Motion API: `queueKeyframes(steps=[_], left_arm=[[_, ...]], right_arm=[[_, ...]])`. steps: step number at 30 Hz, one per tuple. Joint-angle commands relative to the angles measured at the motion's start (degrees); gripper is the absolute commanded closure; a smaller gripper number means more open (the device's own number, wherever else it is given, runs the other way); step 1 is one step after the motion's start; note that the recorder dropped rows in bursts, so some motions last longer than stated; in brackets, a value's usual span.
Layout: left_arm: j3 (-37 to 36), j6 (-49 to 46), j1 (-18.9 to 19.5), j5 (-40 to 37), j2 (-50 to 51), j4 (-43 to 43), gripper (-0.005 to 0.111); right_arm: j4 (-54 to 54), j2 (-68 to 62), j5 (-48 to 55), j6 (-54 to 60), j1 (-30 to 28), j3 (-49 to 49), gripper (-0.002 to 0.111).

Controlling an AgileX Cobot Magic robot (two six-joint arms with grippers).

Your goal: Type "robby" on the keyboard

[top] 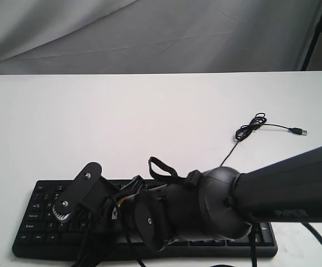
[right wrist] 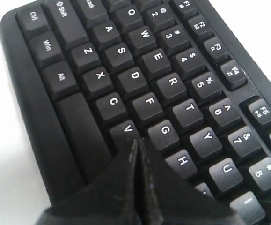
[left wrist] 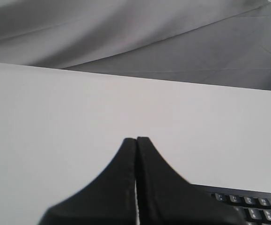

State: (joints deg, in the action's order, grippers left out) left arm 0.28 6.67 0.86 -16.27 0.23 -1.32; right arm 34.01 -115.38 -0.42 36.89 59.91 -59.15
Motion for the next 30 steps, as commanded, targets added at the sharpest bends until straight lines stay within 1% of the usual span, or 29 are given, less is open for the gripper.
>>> queueKeyframes(steps=[1,7,13,17,20,30], left_arm=[[-0.28,0.24,-0.2,0.14,-0.23,0.54,0.107],[-0.28,0.24,-0.2,0.14,-0.23,0.54,0.107],[-0.28,0.24,-0.2,0.14,-0.23,0.54,0.107],[-0.28,0.24,-0.2,0.14,-0.23,0.54,0.107],[-0.28,0.24,-0.2,0.14,-0.23,0.54,0.107],[-0.28,0.24,-0.2,0.14,-0.23,0.54,0.107]], right_arm=[[-0.51,1.3,-0.12,0.36,-0.12,-0.31,0.108],[-1.21,5.05,-0.41,0.36,-2.03,-0.31,0.108],[-1.39,4.99,-2.29,0.36,-3.89,-0.66,0.108],[-2.01,2.67,-1.47,0.36,-3.98,-4.11,0.108],[-2.0,0.43,1.02,0.36,-4.11,-7.36,0.108],[-2.29,-0.05,3.5,0.36,-6.77,-5.6,0.108]])
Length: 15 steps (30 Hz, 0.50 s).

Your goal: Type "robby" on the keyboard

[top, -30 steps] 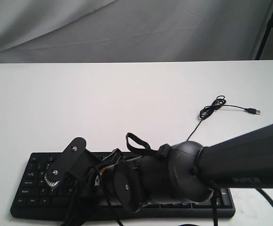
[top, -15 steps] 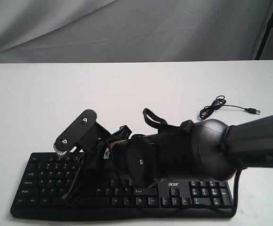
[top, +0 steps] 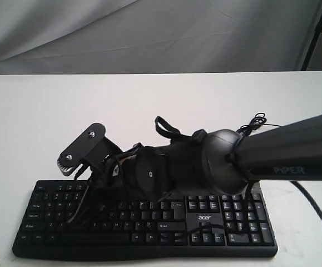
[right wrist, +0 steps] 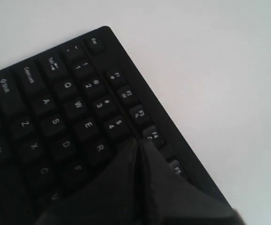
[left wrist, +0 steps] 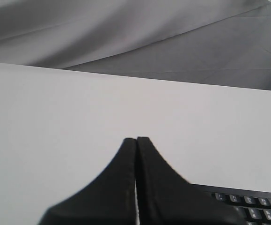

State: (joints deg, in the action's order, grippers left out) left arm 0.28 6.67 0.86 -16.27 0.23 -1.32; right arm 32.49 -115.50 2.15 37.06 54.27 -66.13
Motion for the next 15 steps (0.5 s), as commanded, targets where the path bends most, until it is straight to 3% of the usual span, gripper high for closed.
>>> queueKeyframes(steps=[1,15], left_arm=[[-0.28,0.24,-0.2,0.14,-0.23,0.54,0.107],[-0.28,0.24,-0.2,0.14,-0.23,0.54,0.107]], right_arm=[[-0.9,0.22,0.56,0.19,-1.14,2.01,0.108],[-1.81,0.22,0.03,0.19,-0.87,2.69,0.108]])
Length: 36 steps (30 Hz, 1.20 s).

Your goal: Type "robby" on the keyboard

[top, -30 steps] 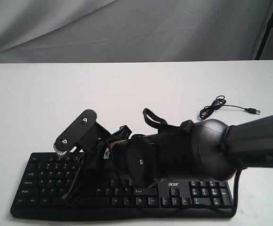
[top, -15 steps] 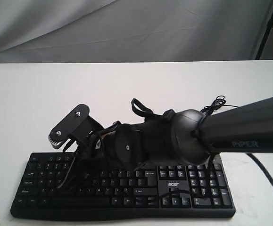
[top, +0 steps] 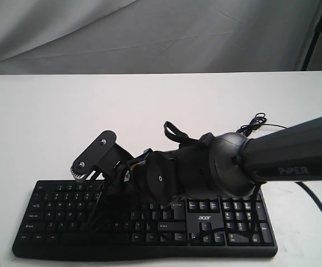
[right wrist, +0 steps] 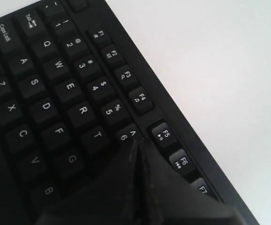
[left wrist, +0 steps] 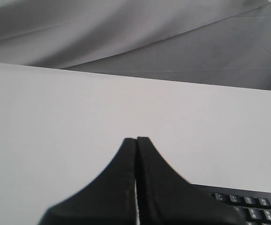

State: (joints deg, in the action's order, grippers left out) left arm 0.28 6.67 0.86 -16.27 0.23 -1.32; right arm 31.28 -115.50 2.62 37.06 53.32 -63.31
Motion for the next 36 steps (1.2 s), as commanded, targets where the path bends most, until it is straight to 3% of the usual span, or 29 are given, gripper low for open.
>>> queueKeyframes(steps=[1,36], left_arm=[[-0.28,0.24,-0.2,0.14,-0.23,0.54,0.107],[-0.28,0.24,-0.2,0.14,-0.23,0.54,0.107]], right_arm=[[-0.6,0.22,-0.43,0.19,0.19,-0.14,0.108],[-0.46,-2.54,-1.57,0.09,1.42,-0.14,0.108]])
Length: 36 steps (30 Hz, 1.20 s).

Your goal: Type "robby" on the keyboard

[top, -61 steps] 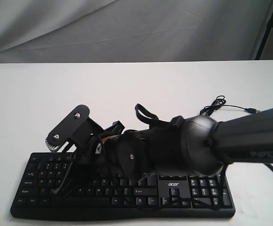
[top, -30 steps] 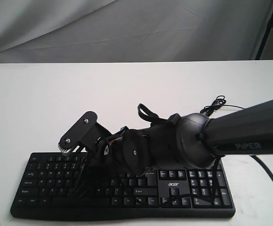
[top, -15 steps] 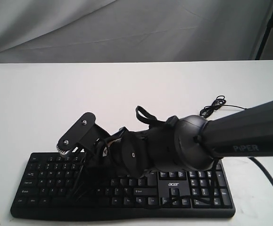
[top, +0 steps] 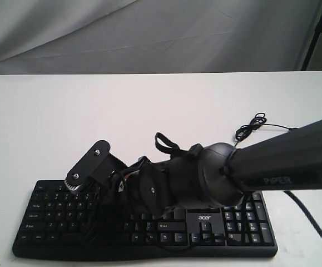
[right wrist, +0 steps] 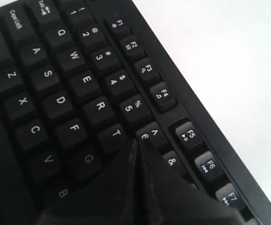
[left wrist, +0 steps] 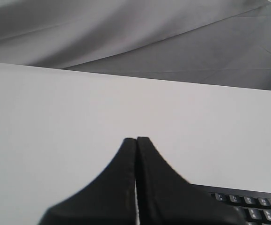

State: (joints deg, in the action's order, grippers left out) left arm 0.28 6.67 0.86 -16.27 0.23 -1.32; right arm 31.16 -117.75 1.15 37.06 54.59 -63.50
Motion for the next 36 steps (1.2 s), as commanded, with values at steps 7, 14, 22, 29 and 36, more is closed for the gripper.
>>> queueKeyframes(steps=[7,14,22,29,36], left_arm=[[-0.28,0.24,-0.2,0.14,-0.23,0.54,0.107],[-0.28,0.24,-0.2,0.14,-0.23,0.54,0.107],[-0.28,0.24,-0.2,0.14,-0.23,0.54,0.107],[-0.28,0.24,-0.2,0.14,-0.23,0.54,0.107],[-0.28,0.24,-0.2,0.14,-0.23,0.54,0.107]], right_arm=[[-2.63,5.34,3.15,0.09,-1.08,0.06,0.108],[-4.17,13.28,1.56,0.01,-2.68,4.82,0.108],[1.46,25.62,-9.75,0.25,-2.8,21.32,0.108],[9.61,41.54,-20.42,1.24,-4.3,34.55,0.108],[12.87,42.94,-22.17,0.82,-4.99,34.7,0.108]])
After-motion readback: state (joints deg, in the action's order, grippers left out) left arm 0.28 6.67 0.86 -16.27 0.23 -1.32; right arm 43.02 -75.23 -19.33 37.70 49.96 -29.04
